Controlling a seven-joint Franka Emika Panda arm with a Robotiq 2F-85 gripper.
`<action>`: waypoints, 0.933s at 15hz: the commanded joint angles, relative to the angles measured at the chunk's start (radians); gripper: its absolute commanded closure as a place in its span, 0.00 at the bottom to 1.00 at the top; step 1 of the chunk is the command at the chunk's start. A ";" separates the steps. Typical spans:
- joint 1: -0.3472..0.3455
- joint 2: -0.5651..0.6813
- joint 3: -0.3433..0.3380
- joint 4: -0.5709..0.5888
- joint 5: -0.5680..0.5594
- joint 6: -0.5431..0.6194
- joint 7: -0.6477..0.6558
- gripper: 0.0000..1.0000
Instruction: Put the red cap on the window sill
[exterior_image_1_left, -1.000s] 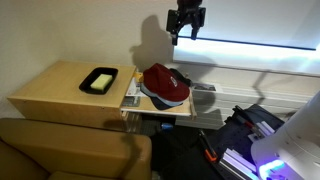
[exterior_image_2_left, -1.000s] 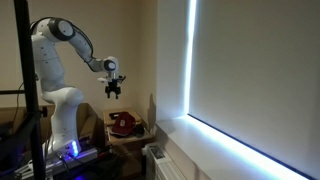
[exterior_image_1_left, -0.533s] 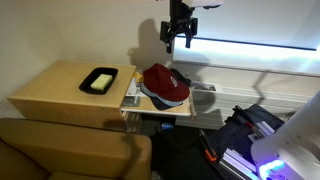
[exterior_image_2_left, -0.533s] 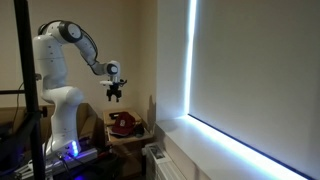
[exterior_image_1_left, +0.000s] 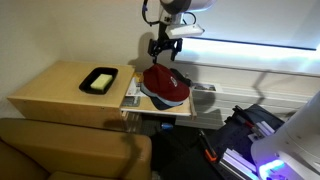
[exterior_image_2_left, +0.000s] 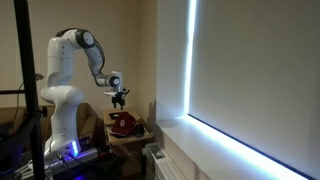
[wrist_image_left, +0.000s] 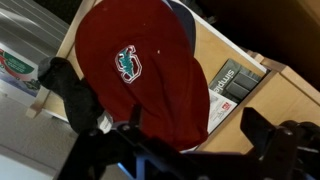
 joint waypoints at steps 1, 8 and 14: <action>0.021 0.120 -0.031 0.015 -0.115 0.162 0.125 0.00; 0.058 0.153 -0.076 0.012 -0.153 0.169 0.187 0.00; 0.055 0.169 -0.065 0.014 -0.142 0.181 0.149 0.55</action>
